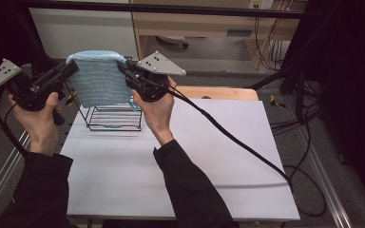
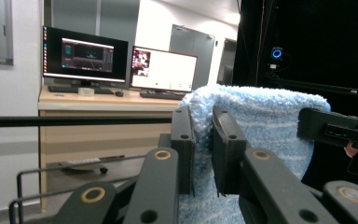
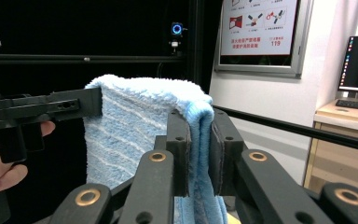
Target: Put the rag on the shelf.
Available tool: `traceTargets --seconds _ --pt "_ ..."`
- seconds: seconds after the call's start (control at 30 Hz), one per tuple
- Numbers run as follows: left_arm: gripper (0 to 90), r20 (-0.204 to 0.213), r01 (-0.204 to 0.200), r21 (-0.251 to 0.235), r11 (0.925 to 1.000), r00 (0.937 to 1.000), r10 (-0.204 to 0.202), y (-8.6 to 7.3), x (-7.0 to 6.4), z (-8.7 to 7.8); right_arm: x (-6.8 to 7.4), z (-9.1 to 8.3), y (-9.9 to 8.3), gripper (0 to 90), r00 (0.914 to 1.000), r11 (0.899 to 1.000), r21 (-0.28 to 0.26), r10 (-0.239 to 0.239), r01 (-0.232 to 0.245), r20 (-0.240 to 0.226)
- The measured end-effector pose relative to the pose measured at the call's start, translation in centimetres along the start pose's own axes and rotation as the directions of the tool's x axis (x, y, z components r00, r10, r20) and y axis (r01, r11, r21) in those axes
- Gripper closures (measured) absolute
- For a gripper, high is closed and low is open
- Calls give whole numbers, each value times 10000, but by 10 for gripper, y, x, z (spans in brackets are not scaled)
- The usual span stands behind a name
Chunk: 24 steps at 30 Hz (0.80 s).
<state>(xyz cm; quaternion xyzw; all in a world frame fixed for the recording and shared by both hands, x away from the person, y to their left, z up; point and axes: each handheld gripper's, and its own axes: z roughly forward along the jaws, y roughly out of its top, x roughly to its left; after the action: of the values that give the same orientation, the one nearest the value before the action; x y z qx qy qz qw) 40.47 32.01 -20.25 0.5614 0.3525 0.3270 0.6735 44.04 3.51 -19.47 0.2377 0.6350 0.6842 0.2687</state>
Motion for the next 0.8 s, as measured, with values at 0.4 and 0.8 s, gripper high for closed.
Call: traceTargets --seconds 0.4,0.8 --pt "800 -234 6 -314 9995 9997 -13 22 12 4 1 20 17 807 9998 9994 -287 -176 174 -57" --pt "800 -395 274 -779 9966 9988 -305 37 25 12 1 38 33 806 9996 9983 -504 -291 292 25"
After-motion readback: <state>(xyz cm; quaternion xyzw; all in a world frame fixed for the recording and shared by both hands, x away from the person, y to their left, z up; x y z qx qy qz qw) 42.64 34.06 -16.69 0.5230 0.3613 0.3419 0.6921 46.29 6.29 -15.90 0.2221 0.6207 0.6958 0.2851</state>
